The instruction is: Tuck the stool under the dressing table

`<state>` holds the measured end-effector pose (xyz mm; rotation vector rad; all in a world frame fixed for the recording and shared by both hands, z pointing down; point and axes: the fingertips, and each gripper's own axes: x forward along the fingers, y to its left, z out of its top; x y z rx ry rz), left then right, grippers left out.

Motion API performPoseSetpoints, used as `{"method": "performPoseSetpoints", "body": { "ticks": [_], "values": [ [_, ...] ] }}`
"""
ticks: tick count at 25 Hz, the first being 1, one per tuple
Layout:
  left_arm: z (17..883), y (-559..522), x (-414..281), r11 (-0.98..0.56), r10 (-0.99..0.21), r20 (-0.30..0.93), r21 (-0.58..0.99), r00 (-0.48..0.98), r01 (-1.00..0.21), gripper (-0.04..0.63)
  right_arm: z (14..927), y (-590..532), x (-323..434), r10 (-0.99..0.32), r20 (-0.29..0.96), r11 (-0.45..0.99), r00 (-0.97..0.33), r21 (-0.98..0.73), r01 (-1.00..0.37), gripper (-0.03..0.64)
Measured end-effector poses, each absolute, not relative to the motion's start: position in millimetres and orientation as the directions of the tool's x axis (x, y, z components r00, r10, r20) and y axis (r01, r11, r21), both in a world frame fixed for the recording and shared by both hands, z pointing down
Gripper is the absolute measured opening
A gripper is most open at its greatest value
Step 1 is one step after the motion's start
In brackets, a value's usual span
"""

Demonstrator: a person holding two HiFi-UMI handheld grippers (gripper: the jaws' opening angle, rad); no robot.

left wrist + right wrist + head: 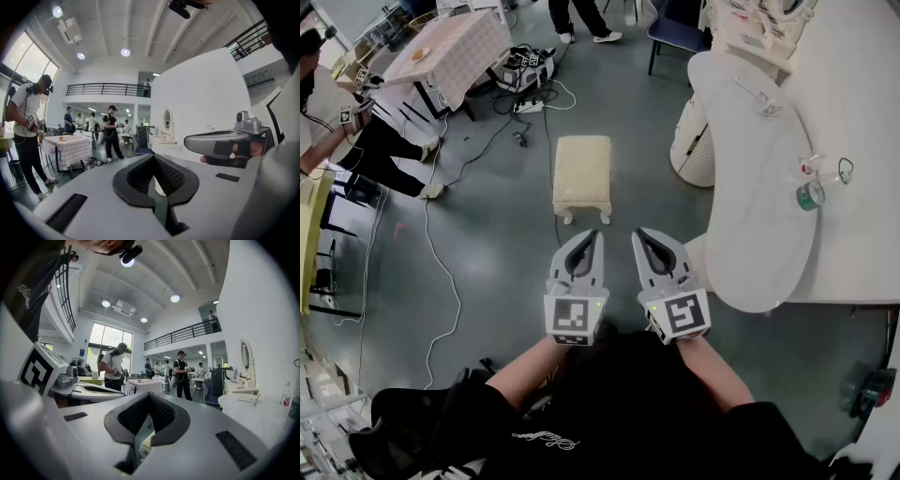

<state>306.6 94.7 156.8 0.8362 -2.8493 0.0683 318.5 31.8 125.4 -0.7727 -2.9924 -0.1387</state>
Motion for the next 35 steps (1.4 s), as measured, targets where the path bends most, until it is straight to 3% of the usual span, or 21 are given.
{"method": "performPoseSetpoints", "body": {
  "ticks": [17, 24, 31, 35],
  "values": [
    [173.0, 177.6, 296.0, 0.816, -0.568, 0.234, 0.035, -0.789, -0.577, 0.006, 147.3, 96.6, 305.1, 0.477, 0.143, 0.871, -0.867, 0.058, 0.489, 0.006],
    [193.9, 224.1, 292.8, 0.853, -0.511, 0.288, 0.051, -0.81, -0.52, 0.006, 173.6, 126.2, 297.6, 0.509, 0.198, 0.849, -0.838, 0.046, 0.526, 0.006],
    [194.5, 260.5, 247.6, 0.865, -0.483, 0.323, 0.033, -0.814, -0.501, 0.006, 181.7, 145.3, 243.2, 0.515, 0.204, 0.849, -0.832, 0.013, 0.529, 0.006],
    [200.2, 259.6, 202.8, 0.835, -0.517, 0.335, -0.004, -0.788, -0.55, 0.006, 200.4, 144.8, 198.9, 0.486, 0.228, 0.87, -0.844, -0.031, 0.493, 0.006]
  ]
}}
